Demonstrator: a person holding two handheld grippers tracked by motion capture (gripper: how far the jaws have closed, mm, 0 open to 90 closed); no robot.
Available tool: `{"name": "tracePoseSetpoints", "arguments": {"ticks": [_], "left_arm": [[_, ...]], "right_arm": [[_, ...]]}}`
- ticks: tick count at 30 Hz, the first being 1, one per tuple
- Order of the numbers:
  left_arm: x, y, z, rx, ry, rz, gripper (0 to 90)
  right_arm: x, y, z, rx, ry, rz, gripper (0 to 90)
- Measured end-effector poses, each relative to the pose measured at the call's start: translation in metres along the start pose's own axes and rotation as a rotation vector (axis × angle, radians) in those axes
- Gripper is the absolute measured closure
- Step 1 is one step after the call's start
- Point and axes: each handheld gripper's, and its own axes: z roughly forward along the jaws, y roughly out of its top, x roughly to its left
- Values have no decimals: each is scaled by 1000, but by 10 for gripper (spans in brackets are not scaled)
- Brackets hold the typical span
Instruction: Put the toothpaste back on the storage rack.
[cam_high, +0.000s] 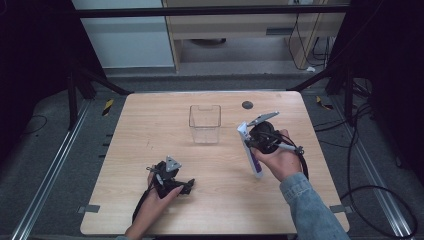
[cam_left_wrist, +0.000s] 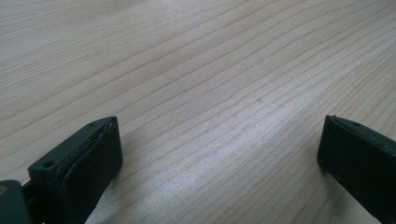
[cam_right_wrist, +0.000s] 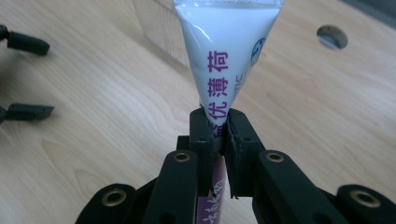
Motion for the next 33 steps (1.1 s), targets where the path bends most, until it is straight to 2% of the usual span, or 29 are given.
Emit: {"name": "tracePoseSetpoints", "arguments": {"ticks": [5, 21, 33], "left_arm": [[0, 0, 0, 0, 0, -1, 0], [0, 0, 0, 0, 0, 0, 0], [0, 0, 0, 0, -4, 3, 0]], "right_arm": [[1, 3, -5, -87, -10, 16, 826], [2, 6, -11, -247, -33, 46, 834], [10, 6, -5, -357, -41, 77, 832]]}}
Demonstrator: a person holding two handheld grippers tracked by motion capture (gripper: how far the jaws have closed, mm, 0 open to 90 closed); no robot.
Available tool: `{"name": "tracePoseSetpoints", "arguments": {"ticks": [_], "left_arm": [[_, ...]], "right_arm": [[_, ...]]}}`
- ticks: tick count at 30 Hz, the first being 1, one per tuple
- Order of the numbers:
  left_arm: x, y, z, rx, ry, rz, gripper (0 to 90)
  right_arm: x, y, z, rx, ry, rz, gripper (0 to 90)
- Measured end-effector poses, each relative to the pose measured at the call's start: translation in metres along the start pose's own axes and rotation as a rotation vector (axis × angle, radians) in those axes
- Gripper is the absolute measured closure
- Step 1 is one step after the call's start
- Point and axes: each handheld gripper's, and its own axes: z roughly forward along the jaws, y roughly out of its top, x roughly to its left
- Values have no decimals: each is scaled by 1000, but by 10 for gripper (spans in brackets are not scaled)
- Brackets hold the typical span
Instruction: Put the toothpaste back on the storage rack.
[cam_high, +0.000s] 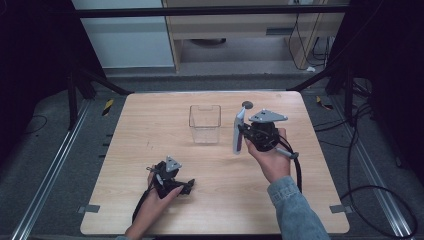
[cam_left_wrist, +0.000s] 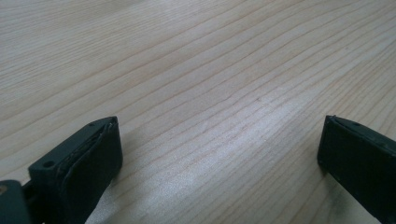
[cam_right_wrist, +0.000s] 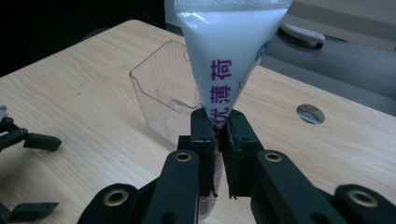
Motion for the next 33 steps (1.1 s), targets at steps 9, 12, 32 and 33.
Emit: {"name": "tracePoseSetpoints", "arguments": {"ticks": [9, 12, 32, 33], "left_arm": [[0, 0, 0, 0, 0, 0, 0], [0, 0, 0, 0, 0, 0, 0], [0, 0, 0, 1, 0, 1, 0], [0, 0, 0, 0, 0, 1, 0]], "right_arm": [[6, -5, 3, -84, -5, 15, 832], [9, -7, 3, -112, -1, 27, 832], [27, -6, 18, -163, 37, 51, 832], [28, -6, 18, -164, 39, 50, 832]]}}
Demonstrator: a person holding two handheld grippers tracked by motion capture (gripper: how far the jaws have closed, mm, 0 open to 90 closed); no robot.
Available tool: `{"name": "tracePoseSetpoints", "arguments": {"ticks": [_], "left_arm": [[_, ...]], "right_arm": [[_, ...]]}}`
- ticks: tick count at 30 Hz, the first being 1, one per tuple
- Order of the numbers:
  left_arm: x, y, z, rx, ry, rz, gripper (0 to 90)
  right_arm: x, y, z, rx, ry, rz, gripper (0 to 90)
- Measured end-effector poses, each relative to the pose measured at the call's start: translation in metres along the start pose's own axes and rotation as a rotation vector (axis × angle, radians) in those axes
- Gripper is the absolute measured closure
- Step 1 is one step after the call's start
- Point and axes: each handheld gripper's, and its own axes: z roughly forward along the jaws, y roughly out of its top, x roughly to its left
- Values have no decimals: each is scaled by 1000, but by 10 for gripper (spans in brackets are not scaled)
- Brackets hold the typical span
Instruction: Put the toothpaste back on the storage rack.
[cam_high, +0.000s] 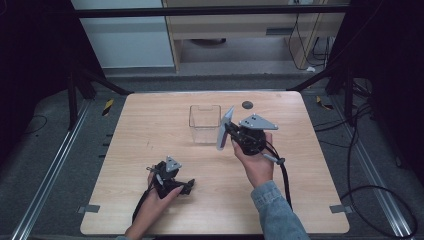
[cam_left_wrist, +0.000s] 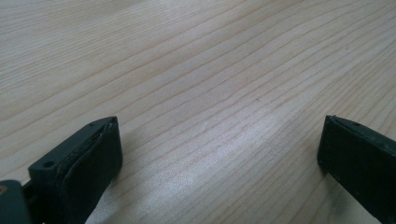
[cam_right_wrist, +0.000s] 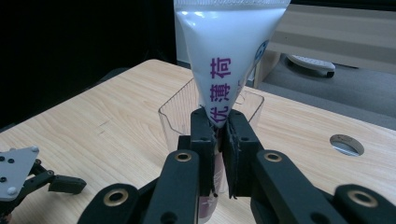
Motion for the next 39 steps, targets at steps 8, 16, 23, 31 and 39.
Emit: {"name": "tracePoseSetpoints", "arguments": {"ticks": [8, 16, 23, 31, 39], "left_arm": [[0, 0, 0, 0, 0, -1, 0], [0, 0, 0, 1, -1, 1, 0], [0, 0, 0, -1, -2, -1, 0], [0, 0, 1, -3, -1, -3, 0], [0, 0, 0, -4, -2, 1, 0]], "right_arm": [[5, 2, 1, -4, 7, -2, 833], [9, 8, 1, -6, 11, -3, 833], [15, 14, 5, -3, 24, -16, 832], [17, 24, 6, -5, 20, -33, 832], [19, 39, 9, -7, 16, -52, 832]]}}
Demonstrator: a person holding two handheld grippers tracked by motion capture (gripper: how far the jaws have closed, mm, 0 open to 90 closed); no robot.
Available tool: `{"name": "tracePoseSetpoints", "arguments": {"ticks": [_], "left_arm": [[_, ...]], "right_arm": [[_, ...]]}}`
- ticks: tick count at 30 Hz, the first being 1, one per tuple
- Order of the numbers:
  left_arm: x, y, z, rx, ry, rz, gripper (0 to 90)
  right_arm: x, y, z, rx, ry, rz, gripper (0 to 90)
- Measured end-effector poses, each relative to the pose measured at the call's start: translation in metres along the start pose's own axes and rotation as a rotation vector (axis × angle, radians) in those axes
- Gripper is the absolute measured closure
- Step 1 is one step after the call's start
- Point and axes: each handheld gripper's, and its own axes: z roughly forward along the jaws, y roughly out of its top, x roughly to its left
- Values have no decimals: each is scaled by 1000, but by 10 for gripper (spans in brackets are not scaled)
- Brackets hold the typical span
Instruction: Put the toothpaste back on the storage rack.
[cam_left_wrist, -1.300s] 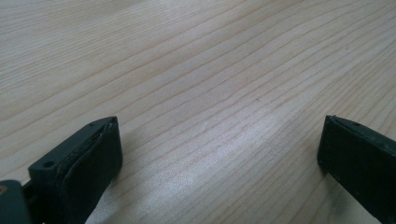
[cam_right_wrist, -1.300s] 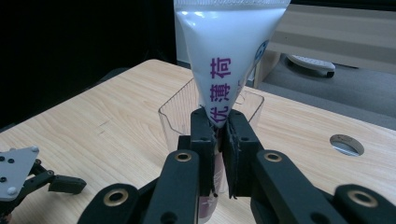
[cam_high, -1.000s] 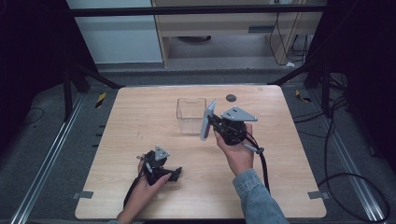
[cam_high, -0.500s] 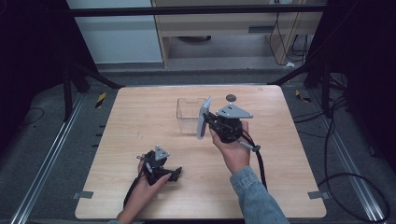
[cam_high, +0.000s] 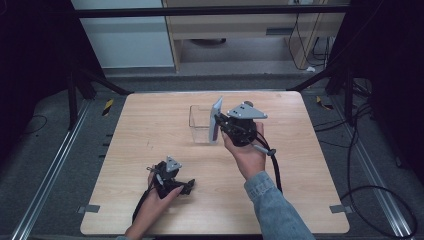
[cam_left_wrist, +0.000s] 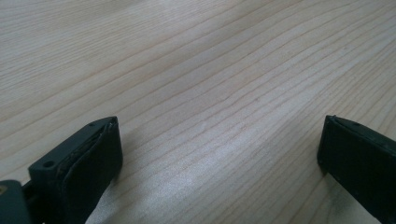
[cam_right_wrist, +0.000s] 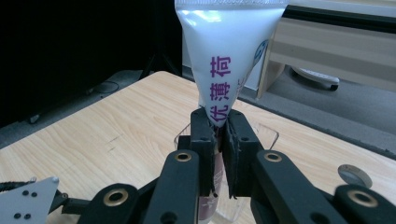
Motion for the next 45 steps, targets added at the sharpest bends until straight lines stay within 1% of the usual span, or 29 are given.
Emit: {"name": "tracePoseSetpoints", "arguments": {"ticks": [13, 21, 24, 27, 34, 39, 43, 45], "left_arm": [[0, 0, 0, 2, 0, 3, 0], [0, 0, 0, 2, -1, 0, 0], [0, 0, 0, 2, -2, 2, 0], [0, 0, 0, 2, 0, 2, 0], [0, 0, 0, 3, -1, 2, 0], [0, 0, 0, 3, -1, 2, 0], [0, 0, 0, 3, -1, 2, 0], [0, 0, 0, 3, -1, 2, 0]], "right_arm": [[-8, 25, 14, -9, -6, 11, 832], [-13, 40, 32, -6, -28, -13, 832], [-14, 44, 39, -6, -29, -13, 832], [-15, 45, 47, -10, -30, -19, 832], [-13, 45, 62, -20, -28, -9, 832], [-13, 44, 73, -9, -32, -21, 832], [-14, 41, 78, -6, -34, -10, 832], [-15, 41, 80, -5, -37, -13, 832]]}}
